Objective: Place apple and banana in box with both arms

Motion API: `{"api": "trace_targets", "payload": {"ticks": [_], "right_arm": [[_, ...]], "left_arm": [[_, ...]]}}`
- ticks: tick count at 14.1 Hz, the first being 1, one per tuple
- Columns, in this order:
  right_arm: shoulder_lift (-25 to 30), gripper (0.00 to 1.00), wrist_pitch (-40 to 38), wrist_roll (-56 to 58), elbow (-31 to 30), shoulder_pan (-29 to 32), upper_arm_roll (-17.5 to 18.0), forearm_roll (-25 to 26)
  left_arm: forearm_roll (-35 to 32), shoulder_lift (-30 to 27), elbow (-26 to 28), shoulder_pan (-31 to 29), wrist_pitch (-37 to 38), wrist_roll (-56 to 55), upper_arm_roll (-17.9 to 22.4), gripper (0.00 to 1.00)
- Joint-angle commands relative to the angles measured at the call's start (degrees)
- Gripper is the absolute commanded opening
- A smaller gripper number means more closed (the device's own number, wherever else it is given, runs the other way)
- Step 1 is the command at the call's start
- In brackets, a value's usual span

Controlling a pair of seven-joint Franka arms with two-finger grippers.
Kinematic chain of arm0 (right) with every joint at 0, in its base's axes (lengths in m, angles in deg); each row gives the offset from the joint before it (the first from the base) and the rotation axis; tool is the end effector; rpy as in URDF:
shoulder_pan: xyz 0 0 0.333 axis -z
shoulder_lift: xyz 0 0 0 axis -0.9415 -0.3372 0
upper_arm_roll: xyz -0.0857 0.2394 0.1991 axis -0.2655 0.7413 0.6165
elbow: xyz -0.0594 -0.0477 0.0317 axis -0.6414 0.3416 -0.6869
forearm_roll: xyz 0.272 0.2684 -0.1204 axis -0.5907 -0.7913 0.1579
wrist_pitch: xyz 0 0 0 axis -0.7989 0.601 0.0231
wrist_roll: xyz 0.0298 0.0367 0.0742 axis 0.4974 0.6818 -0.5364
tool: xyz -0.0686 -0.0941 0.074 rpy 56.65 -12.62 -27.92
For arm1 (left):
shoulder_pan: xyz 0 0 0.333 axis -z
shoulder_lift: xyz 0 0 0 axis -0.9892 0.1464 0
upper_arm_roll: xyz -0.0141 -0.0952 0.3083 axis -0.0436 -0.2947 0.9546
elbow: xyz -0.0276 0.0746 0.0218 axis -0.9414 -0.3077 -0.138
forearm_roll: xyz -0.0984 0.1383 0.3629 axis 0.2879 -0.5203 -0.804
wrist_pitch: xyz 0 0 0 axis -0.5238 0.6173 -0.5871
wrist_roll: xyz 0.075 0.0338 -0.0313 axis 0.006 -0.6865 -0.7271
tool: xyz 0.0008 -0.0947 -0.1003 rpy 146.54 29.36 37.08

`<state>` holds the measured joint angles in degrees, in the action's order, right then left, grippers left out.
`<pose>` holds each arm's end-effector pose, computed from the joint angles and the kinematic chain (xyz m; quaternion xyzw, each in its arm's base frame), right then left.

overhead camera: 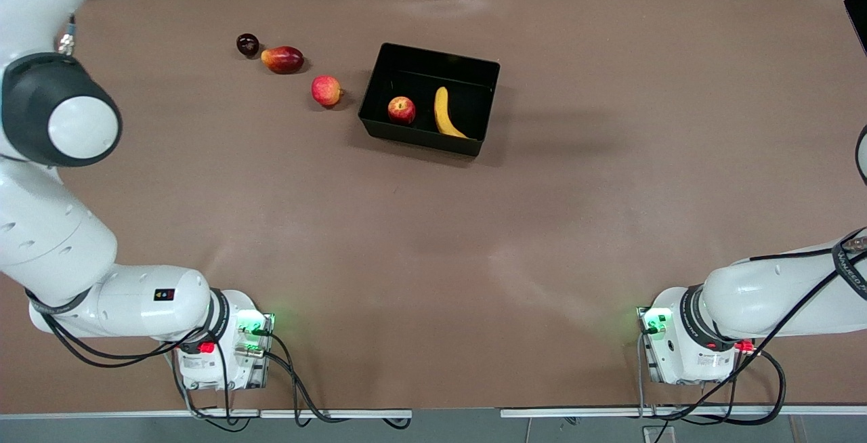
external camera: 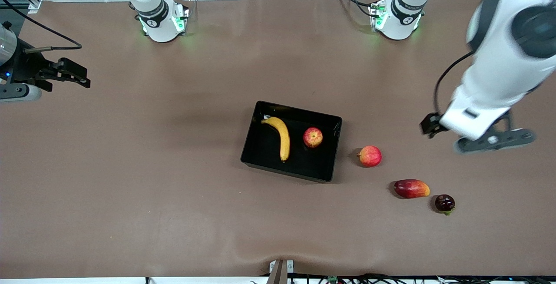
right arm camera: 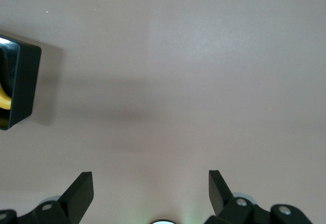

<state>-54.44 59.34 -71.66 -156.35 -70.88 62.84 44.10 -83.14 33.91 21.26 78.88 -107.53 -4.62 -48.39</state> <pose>0.5594 0.0293 0.6006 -0.9980 -0.0397 0.0485 0.0119 0.6330 -0.1306 0.5805 -0.9961 -0.0193 -0.0281 0.0816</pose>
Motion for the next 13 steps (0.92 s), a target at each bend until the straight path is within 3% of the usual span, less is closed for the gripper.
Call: {"api": "trace_targets", "payload": {"ticks": [1,6,9,13], "right_arm": [[-0.4,1.0,-0.17,0.53,0.87,-0.21,0.01,-0.35],[-0.48,1.0,0.01,0.53,0.87,-0.56,0.01,-0.35],[-0.66,1.0,0.18,0.53,0.95,-0.73,0.01,-0.35],[-0.66,1.0,0.19,0.53,0.87,-0.73,0.01,-0.35]], "left_arm": [[5.87,-6.81,5.31,-4.59,0.99,8.58,0.31,1.0],[13.0,-18.58,17.0,3.47,0.99,13.16,14.71,1.0],[13.27,-21.67,19.92,4.11,0.99,13.53,15.87,1.0],[14.59,-20.98,19.57,3.4,2.74,15.19,15.52,1.0]]}}
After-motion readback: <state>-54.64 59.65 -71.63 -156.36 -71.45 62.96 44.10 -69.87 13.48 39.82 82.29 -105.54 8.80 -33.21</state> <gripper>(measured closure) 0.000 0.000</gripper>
